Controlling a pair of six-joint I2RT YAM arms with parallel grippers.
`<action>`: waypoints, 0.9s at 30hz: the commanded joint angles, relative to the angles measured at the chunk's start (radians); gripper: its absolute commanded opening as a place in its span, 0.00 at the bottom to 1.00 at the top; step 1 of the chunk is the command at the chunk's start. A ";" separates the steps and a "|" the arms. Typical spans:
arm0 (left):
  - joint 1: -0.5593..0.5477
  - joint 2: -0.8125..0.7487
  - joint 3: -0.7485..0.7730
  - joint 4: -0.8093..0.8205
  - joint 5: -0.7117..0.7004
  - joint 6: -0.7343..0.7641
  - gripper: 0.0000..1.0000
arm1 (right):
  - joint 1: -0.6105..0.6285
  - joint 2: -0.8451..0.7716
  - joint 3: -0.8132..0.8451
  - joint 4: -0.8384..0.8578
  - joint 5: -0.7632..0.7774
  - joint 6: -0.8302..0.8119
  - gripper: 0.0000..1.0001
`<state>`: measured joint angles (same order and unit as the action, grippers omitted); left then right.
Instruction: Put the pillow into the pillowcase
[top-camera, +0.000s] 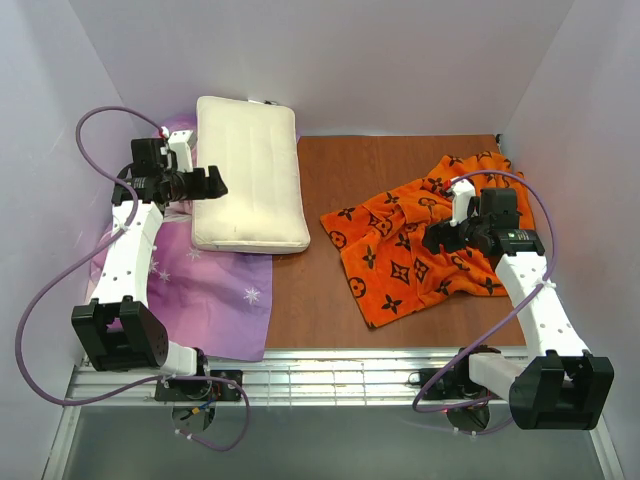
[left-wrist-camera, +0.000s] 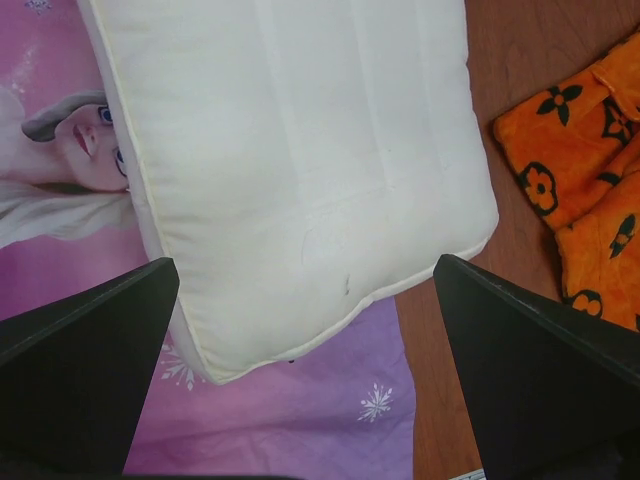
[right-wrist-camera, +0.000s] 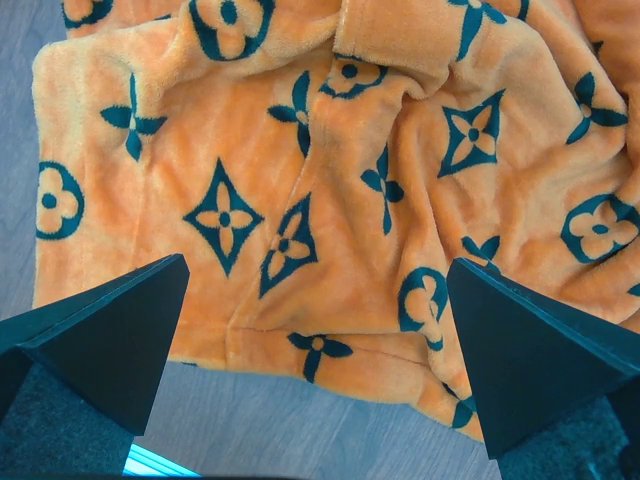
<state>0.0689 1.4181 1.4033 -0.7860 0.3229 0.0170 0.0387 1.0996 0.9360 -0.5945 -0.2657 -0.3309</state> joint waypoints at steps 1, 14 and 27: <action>0.003 -0.009 0.057 -0.012 -0.036 -0.006 0.98 | -0.003 -0.009 0.009 0.032 -0.003 0.006 0.99; 0.161 0.572 0.703 -0.277 0.045 0.116 0.98 | -0.003 0.023 0.027 -0.004 -0.033 -0.010 0.99; 0.135 0.682 0.530 -0.088 0.225 0.046 0.98 | -0.005 0.074 0.030 -0.011 -0.052 -0.004 0.99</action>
<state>0.2195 2.1113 1.9934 -0.9176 0.4568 0.0925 0.0387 1.1679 0.9360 -0.6029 -0.2951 -0.3363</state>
